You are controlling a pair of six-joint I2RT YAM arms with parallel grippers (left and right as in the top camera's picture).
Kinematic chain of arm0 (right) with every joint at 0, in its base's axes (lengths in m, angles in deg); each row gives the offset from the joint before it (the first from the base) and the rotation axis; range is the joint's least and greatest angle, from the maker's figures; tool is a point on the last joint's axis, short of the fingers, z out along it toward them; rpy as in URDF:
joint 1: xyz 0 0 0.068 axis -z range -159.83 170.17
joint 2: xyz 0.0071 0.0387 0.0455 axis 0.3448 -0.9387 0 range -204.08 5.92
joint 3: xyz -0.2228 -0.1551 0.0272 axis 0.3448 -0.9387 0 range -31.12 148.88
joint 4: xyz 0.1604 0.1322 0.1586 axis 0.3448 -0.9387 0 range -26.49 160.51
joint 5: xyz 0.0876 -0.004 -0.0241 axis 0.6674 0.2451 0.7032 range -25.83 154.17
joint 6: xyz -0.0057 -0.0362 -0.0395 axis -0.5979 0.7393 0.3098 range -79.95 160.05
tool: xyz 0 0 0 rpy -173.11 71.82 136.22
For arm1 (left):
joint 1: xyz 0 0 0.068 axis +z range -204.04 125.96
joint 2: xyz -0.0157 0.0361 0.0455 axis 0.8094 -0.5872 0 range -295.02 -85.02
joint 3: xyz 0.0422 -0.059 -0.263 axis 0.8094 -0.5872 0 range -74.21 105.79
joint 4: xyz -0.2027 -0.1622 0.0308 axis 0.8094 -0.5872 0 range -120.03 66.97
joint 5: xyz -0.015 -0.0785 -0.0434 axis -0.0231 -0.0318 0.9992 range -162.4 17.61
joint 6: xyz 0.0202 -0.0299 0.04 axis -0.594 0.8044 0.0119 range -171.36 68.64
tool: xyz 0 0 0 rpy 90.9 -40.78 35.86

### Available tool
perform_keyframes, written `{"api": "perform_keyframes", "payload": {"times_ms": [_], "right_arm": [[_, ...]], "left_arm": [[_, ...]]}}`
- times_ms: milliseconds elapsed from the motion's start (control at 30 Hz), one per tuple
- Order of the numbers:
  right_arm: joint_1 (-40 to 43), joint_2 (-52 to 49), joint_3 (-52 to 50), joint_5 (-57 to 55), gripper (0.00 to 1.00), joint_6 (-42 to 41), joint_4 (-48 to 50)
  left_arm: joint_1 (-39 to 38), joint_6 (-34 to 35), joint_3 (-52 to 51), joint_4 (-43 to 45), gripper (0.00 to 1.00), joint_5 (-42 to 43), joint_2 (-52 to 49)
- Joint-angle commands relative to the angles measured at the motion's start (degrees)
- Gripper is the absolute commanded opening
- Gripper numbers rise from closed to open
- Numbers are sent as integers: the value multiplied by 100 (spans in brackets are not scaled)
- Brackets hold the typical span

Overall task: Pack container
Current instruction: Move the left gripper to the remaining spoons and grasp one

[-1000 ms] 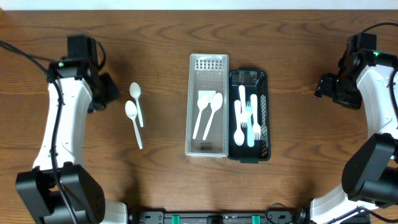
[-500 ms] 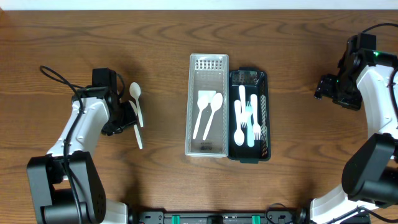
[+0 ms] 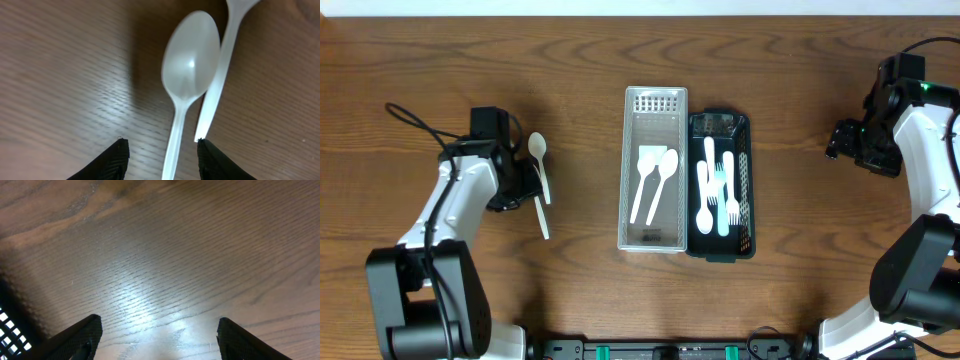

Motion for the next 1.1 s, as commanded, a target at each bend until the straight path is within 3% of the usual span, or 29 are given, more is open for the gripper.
{"api": "perform_keyframes", "payload": {"times_ms": [0, 333, 1067], "right_arm": [[48, -46, -20, 11, 77, 81, 9], [48, -46, -20, 9, 77, 81, -24], [50, -46, -22, 4, 77, 83, -33]], "left_arm": [[-153, -136, -11, 42, 47, 22, -308], [-155, -136, -11, 168, 47, 20, -863], [79, -94, -9, 175, 46, 20, -826]]}}
